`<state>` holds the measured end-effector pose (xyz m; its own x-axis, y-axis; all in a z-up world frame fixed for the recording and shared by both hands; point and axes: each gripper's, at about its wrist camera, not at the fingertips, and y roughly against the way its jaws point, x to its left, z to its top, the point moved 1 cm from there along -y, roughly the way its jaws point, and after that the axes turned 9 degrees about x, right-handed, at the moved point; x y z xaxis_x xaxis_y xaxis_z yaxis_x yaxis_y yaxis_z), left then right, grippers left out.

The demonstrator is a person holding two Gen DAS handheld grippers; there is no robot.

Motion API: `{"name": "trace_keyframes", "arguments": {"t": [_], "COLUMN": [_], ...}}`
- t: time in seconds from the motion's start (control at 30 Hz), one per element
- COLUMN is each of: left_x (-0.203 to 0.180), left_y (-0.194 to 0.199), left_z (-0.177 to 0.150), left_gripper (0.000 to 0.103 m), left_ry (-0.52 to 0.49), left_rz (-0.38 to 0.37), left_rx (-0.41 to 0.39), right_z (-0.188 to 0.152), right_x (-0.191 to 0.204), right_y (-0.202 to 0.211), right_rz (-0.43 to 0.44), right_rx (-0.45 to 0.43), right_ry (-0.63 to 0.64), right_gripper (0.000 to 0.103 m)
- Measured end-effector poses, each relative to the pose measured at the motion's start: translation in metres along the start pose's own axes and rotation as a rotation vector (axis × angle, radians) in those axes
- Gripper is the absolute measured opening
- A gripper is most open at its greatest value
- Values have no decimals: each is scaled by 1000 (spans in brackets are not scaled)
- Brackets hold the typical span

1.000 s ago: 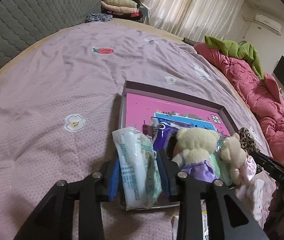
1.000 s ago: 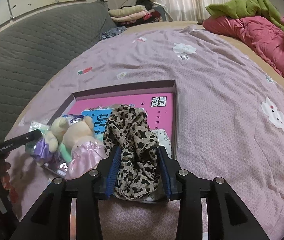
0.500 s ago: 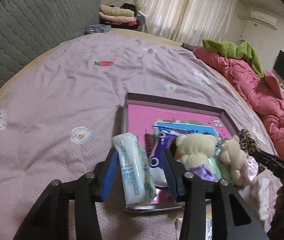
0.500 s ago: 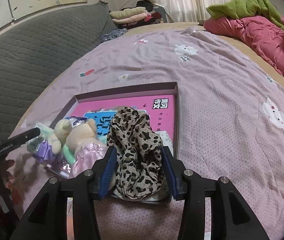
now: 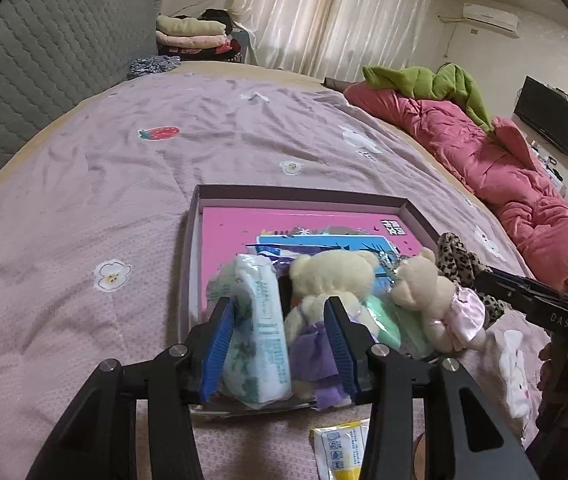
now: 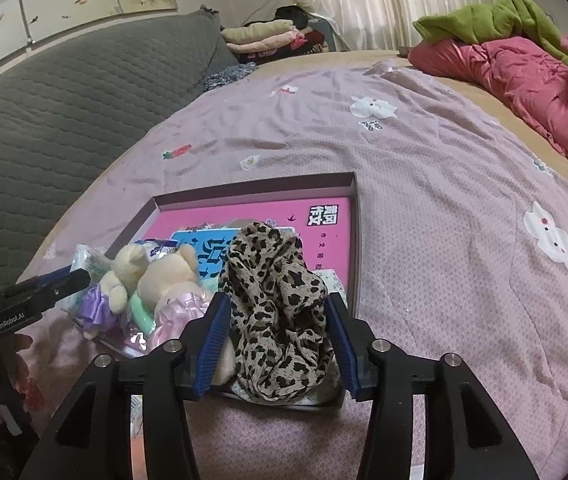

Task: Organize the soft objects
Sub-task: 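Lower the wet-wipe pack into the tray with left tool while right tool drops the scrunchie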

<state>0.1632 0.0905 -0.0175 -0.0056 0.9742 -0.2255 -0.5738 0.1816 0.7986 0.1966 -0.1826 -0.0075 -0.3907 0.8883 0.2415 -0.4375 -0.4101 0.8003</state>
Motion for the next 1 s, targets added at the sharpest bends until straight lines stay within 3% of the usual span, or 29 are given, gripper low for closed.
{"name": "trace_keyframes", "arguments": {"t": [0.63,0.73,1.0], "left_x": [-2,-3,-7], "left_y": [2,2,2], "left_z": [0,0,-4], "left_gripper": [46,46,46], "left_ry": [-17,-17,-30], "left_rz": [-3,-2,3], "left_rx": [-4,-2,1], "right_z": [3,3,1], "right_x": [2,6,26], "right_y": [12,16,31], "right_rz": [-4,9,25], "right_rx": [-64,-82,-149], "right_ry": [17,26,95], "right_gripper": [58,64,66]}}
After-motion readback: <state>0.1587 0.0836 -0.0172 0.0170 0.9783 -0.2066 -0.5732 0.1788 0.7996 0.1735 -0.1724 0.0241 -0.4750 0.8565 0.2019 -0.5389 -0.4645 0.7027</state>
